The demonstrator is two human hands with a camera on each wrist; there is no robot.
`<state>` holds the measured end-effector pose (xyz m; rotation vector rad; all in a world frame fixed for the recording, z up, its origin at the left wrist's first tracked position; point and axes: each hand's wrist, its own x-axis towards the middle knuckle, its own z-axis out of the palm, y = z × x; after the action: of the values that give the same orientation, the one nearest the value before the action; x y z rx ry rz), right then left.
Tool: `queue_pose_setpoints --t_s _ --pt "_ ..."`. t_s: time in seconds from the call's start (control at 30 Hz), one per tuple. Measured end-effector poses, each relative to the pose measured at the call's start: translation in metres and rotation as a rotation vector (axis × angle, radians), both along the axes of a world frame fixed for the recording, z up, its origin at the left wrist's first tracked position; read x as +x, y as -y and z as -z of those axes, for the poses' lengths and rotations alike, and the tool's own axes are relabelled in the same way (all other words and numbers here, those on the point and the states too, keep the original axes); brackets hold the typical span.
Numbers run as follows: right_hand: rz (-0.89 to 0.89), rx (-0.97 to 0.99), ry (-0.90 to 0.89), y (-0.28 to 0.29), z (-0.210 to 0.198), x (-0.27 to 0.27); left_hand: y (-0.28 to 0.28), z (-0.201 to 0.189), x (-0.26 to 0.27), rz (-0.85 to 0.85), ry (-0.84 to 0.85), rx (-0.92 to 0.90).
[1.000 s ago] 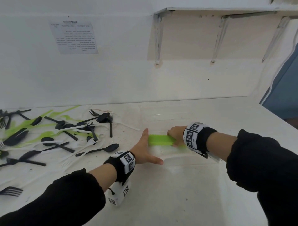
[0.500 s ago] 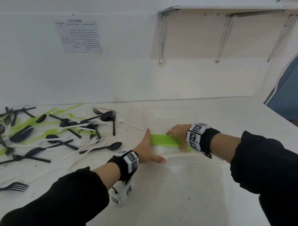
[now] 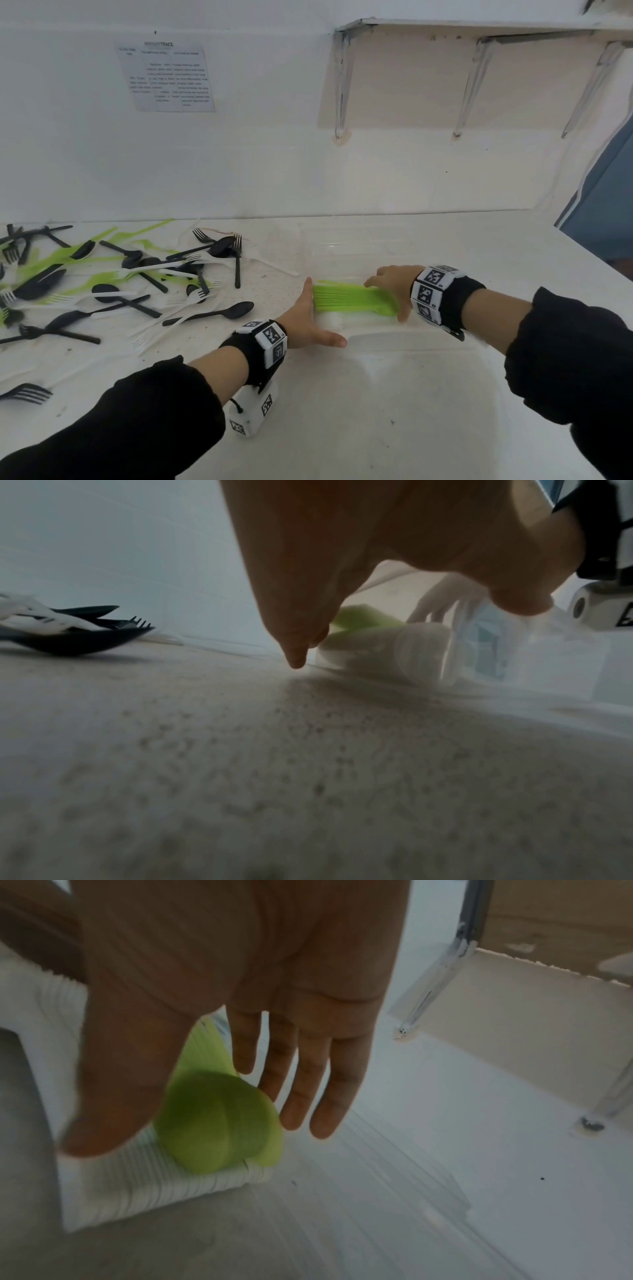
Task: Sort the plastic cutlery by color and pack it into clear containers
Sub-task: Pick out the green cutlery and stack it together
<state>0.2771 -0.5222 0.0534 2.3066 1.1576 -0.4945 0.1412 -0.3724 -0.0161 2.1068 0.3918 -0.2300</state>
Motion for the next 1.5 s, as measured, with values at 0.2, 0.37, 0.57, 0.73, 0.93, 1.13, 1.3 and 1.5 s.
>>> queue_pose_setpoints --t_s 0.2,0.37,0.57,0.73,0.93,1.13,1.3,1.5 --pt "0.04 0.074 0.005 -0.006 0.001 0.004 0.001 -0.002 -0.001 -0.001 -0.008 -0.008" --pt "0.048 0.063 0.026 -0.004 -0.003 0.001 0.002 -0.003 -0.002 -0.006 -0.009 -0.015" --pt "0.0 0.049 0.043 -0.003 -0.006 -0.006 0.002 -0.003 -0.002 -0.006 -0.014 -0.022" --pt "-0.018 0.048 0.054 -0.005 -0.003 -0.008 0.003 -0.006 -0.003 -0.005 -0.013 -0.023" --pt "-0.015 0.072 0.031 -0.006 -0.002 -0.006 0.004 -0.006 -0.003 -0.008 -0.012 -0.023" --pt "0.001 0.152 -0.04 -0.008 0.005 0.006 0.004 -0.005 -0.003 -0.014 -0.011 -0.022" --pt "0.002 0.177 -0.051 -0.005 0.008 0.006 0.003 -0.004 -0.003 -0.014 -0.017 -0.012" --pt "0.076 0.146 -0.049 -0.006 0.004 0.002 0.004 -0.006 -0.003 -0.005 -0.014 -0.016"
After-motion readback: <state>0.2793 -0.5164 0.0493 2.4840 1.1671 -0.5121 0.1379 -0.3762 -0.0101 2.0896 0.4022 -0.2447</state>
